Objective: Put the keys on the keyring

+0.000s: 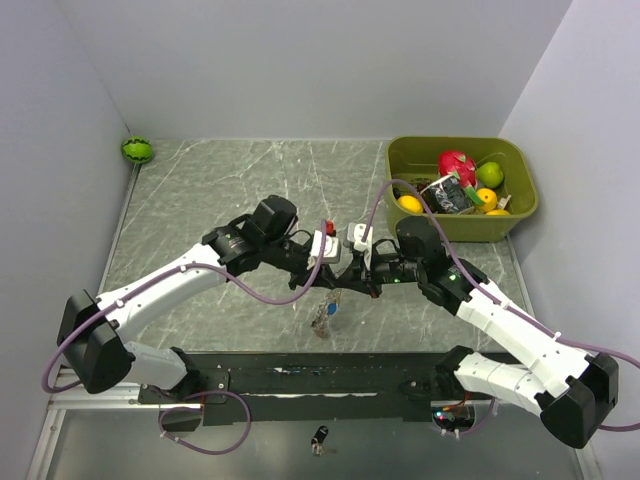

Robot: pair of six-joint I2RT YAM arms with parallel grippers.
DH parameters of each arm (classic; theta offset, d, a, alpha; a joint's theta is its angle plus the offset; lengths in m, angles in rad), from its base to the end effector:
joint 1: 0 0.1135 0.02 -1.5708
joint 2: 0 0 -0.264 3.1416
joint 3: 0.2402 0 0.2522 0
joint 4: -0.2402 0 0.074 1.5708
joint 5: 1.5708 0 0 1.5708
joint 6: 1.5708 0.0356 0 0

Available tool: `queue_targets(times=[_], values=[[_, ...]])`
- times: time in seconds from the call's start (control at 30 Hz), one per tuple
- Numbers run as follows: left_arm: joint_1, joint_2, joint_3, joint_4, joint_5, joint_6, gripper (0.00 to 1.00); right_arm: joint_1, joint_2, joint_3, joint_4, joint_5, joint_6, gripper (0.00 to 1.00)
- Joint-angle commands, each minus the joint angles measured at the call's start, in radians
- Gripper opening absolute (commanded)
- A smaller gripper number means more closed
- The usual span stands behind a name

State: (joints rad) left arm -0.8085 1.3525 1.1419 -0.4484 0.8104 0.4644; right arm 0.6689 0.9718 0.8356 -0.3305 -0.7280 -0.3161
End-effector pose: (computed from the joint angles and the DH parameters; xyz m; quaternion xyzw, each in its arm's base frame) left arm 0.1836 -0.2296 0.3184 0.6300 0.5604 -0.4180 0.3380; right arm 0.1515 0.1499 0.3125 -0.5407 0.6128 0.3844 0.4293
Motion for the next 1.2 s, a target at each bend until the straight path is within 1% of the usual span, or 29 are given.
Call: queue_targets(times=[0.0,0.03,0.13,0.23,0.27,0.4,0.57,0.7,0.73,0.8,0.83,0.87,0.93,1.03,1.13,1.17], values=[[-0.004,-0.009,0.038,0.002,-0.014,0.031,0.08,0.003,-0.033,0.014,0.074,-0.030,-0.001,0.00],[-0.006,-0.015,0.033,0.014,-0.025,0.020,0.22,0.004,-0.031,0.016,0.074,-0.028,-0.003,0.00],[-0.006,-0.047,0.009,0.051,-0.045,0.011,0.37,0.005,-0.031,0.017,0.071,-0.031,-0.003,0.00],[-0.006,-0.087,-0.030,0.097,-0.063,-0.001,0.43,0.004,-0.035,0.014,0.076,-0.031,-0.003,0.00],[-0.006,-0.093,-0.040,0.105,-0.069,-0.004,0.43,0.003,-0.035,0.016,0.073,-0.033,-0.003,0.00],[-0.006,-0.086,-0.030,0.070,-0.092,0.003,0.41,0.003,-0.036,0.016,0.077,-0.034,-0.001,0.00],[-0.006,-0.058,-0.013,0.054,-0.060,0.010,0.37,0.005,-0.036,0.017,0.076,-0.034,-0.003,0.00],[-0.004,-0.047,-0.013,0.057,-0.053,0.013,0.29,0.003,-0.044,0.010,0.081,-0.027,0.000,0.00],[-0.006,-0.044,-0.011,0.045,-0.051,0.019,0.23,0.003,-0.044,0.010,0.082,-0.025,0.002,0.00],[-0.006,-0.035,-0.001,0.031,-0.050,0.028,0.16,0.003,-0.042,0.010,0.082,-0.022,0.000,0.00],[-0.006,-0.032,0.002,0.025,-0.047,0.031,0.05,0.004,-0.042,0.010,0.084,-0.024,0.002,0.00],[-0.006,-0.029,0.012,0.016,-0.042,0.036,0.01,0.005,-0.042,0.008,0.085,-0.019,0.003,0.00],[-0.006,-0.027,0.016,0.020,-0.036,0.031,0.01,0.005,-0.041,0.007,0.090,-0.016,0.008,0.00],[-0.006,-0.042,-0.010,0.069,-0.036,0.014,0.01,0.003,-0.041,0.000,0.108,-0.004,0.028,0.00],[-0.006,-0.073,-0.050,0.155,-0.048,-0.015,0.01,0.003,-0.041,-0.006,0.134,0.024,0.052,0.00],[-0.004,-0.082,-0.060,0.174,-0.054,-0.026,0.01,0.004,-0.041,-0.006,0.148,0.032,0.058,0.05]])
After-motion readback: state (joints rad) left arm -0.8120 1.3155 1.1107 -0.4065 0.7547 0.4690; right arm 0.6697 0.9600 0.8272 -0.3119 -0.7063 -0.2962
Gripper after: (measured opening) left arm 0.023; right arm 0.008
